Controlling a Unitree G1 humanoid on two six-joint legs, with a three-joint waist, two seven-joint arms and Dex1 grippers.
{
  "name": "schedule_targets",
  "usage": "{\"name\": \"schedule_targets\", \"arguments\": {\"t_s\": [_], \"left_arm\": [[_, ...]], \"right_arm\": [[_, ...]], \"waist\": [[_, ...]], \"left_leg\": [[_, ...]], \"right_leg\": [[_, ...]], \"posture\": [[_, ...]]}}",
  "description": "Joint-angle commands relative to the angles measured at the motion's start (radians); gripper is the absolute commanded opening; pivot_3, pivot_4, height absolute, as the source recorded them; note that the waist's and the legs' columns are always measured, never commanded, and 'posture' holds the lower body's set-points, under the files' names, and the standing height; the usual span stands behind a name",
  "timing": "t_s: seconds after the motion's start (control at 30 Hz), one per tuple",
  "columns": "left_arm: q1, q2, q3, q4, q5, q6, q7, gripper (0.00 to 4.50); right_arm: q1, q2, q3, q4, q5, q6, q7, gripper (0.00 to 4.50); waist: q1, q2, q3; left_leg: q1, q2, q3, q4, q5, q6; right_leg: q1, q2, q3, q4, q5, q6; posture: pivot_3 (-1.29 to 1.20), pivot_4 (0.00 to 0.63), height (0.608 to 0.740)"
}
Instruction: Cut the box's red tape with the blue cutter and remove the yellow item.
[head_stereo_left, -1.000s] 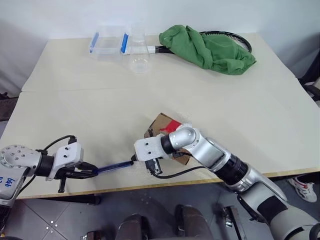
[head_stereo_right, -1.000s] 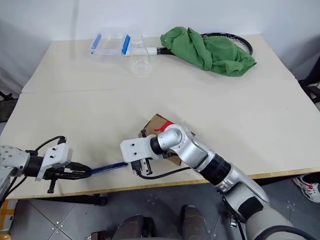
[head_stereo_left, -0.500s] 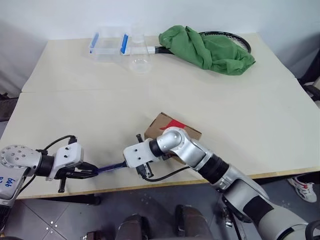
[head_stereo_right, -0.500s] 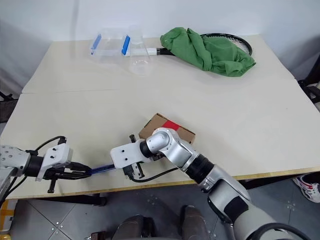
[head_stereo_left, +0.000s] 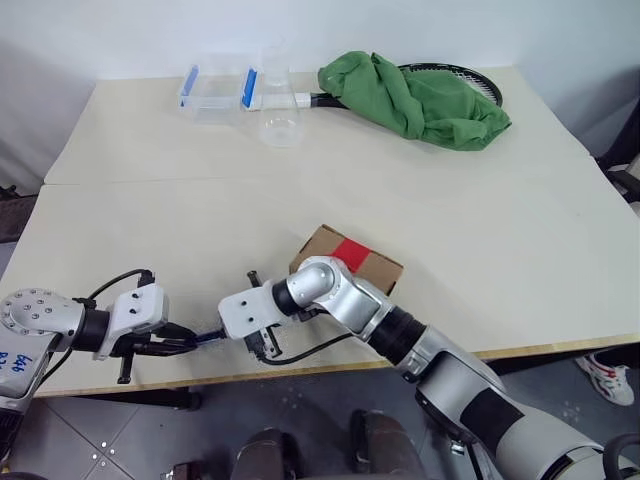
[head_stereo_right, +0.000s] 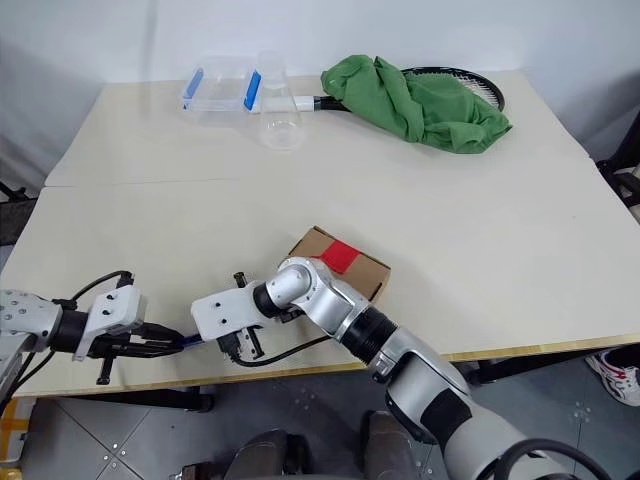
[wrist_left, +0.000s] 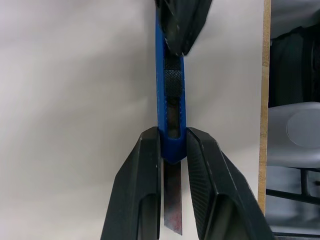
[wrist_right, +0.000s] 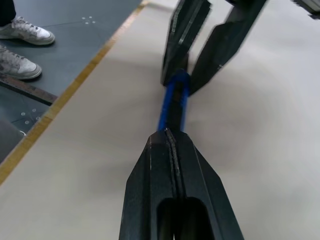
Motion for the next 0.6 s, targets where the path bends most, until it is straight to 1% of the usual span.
{"name": "schedule_targets", "arguments": {"t_s": [0.03,0.1,0.17,0.23,0.27,0.33,0.4,0.5,0.57,0.6], "left_arm": [[0.033,-0.029,0.031,-0.013,-0.012,-0.008,0.033,0.67],[0.04,-0.051,0.063,-0.019,-0.029,-0.035,0.044,0.67],[0.038,-0.091,0.104,-0.014,-0.04,-0.085,0.075,0.67],[0.04,-0.12,0.13,-0.014,-0.042,-0.124,0.098,0.67],[0.041,-0.131,0.14,-0.015,-0.043,-0.138,0.105,0.67],[0.037,-0.17,0.172,-0.006,-0.041,-0.191,0.148,0.67],[0.024,-0.2,0.191,0.011,-0.028,-0.24,0.188,0.67],[-0.056,-0.254,0.205,0.085,0.038,-0.366,0.313,0.67],[-0.105,-0.29,0.206,0.129,0.065,-0.446,0.379,0.67],[-0.12,-0.305,0.203,0.142,0.069,-0.47,0.397,0.67]], "right_arm": [[0.014,-0.012,-0.101,-0.173,0.114,0.132,0.042,0.02],[0.027,-0.041,-0.154,-0.277,0.185,0.254,0.072,0.02],[0.018,-0.147,-0.211,-0.405,0.258,0.442,0.139,0.37],[-0.001,-0.223,-0.248,-0.475,0.294,0.584,0.153,0.91],[-0.014,-0.249,-0.257,-0.49,0.302,0.64,0.146,1.3],[-0.08,-0.329,-0.304,-0.471,0.305,0.783,0.12,2.0],[-0.129,-0.382,-0.33,-0.45,0.322,0.882,0.11,2.76],[-0.207,-0.403,-0.385,-0.379,0.347,0.999,0.056,3.84],[-0.265,-0.386,-0.438,-0.323,0.376,1.086,0.009,4.48],[-0.286,-0.379,-0.46,-0.306,0.395,1.122,-0.007,4.48]], "waist": [[0.0,0.0,0.0],[0.003,0.0,0.0],[0.008,0.0,0.0],[0.016,-0.002,-0.001],[0.019,-0.002,-0.001],[0.019,-0.001,0.0],[0.018,-0.001,0.0],[0.018,-0.001,0.0],[0.017,-0.002,0.0],[0.016,-0.002,-0.001]], "left_leg": [[0.0,0.0,0.0,0.0,0.0,0.0],[-0.001,0.0,-0.001,0.0,0.0,0.0],[-0.002,0.0,-0.003,0.001,0.0,0.0],[-0.002,0.0,-0.003,0.002,0.0,0.0],[-0.002,0.0,-0.003,0.002,0.0,0.001],[-0.002,0.0,-0.003,0.002,-0.001,0.001],[-0.002,0.0,-0.002,0.002,-0.001,0.001],[-0.002,0.0,-0.002,0.001,-0.001,0.001],[-0.002,0.0,-0.002,0.001,-0.001,0.001],[-0.002,0.0,-0.002,0.001,-0.001,0.001]], "right_leg": [[0.0,0.0,0.0,0.0,0.0,0.0],[0.0,0.0,0.0,0.0,0.0,0.0],[0.0,-0.001,0.0,0.0,0.0,0.0],[0.0,-0.002,0.0,0.0,0.0,0.0],[0.0,-0.002,0.0,0.0,0.0,0.0],[0.0,-0.003,-0.001,-0.001,0.0,0.0],[-0.001,-0.003,-0.001,0.0,0.0,0.0],[-0.001,-0.003,-0.001,0.0,0.0,0.0],[-0.001,-0.003,-0.001,0.0,0.0,0.0],[-0.001,-0.003,-0.002,0.0,0.0,0.0]], "posture": [[0.0,0.15,0.74],[0.0,0.15,0.74],[0.0,0.15,0.74],[0.0,0.15,0.74],[0.0,0.15,0.74],[0.0,0.15,0.74],[0.0,0.15,0.74],[0.0,0.15,0.74],[0.0,0.15,0.74],[0.0,0.15,0.74]]}}
